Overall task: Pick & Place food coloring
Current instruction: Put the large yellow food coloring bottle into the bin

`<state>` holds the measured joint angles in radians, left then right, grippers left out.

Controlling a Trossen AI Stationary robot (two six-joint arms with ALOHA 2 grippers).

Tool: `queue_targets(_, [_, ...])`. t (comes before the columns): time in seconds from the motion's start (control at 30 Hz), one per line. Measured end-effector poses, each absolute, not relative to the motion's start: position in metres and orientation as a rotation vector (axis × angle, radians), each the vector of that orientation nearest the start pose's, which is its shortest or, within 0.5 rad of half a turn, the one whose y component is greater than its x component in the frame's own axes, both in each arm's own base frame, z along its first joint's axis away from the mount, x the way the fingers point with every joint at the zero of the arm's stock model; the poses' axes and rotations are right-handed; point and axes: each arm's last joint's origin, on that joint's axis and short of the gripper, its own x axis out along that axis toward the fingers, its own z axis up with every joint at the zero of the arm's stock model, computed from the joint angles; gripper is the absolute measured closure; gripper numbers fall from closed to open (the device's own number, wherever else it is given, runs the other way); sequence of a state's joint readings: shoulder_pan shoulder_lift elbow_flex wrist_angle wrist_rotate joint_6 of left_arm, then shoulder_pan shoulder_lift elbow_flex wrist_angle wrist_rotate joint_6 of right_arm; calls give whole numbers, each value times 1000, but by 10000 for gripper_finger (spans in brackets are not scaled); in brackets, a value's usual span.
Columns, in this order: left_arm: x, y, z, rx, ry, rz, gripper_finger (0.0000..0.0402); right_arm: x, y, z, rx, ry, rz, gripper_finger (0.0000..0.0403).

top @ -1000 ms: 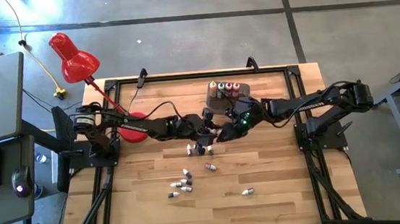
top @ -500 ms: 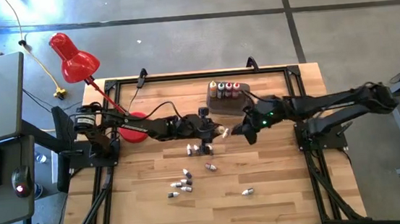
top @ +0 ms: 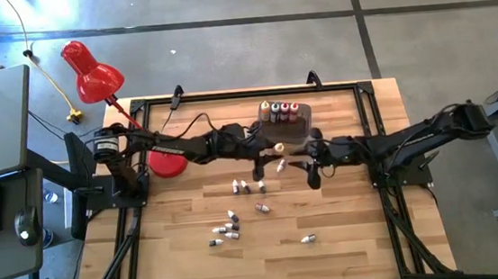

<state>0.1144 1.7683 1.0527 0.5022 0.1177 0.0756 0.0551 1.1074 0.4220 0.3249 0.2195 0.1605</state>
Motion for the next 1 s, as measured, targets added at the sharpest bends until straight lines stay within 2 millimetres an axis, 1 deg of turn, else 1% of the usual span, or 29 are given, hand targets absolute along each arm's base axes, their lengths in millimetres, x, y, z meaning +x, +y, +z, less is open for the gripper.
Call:
queue_targets(0.13, [388, 46, 229, 57, 186, -8, 273, 214, 3, 191, -17, 249, -256, 254])
queue_targets(0.2, [388, 46, 229, 61, 184, -9, 273, 213, 1, 193, -82, 207, -285, 254])
queue_targets(0.33, [388, 46, 229, 78, 183, -7, 273, 214, -3, 207, -104, 55, -308, 254])
queue_targets(0.43, [388, 46, 230, 78, 179, -6, 273, 216, -7, 218, -109, -29, -279, 254])
queue_targets(0.53, [389, 46, 232, 83, 150, -3, 273, 220, -13, 224, -128, -43, -273, 254])
queue_targets(0.63, [389, 46, 234, 85, 131, -2, 273, 225, -18, 225, -104, -39, -252, 254])
queue_targets(0.73, [389, 46, 234, 84, 139, -1, 273, 233, -19, 223, -79, -29, -191, 254])
queue_targets(0.97, [389, 46, 234, 85, 134, 0, 273, 250, -21, 220, -83, 17, -167, 253])
queue_targets(1.0, [389, 46, 234, 85, 134, -1, 273, 253, -22, 223, -89, 2, -169, 253])
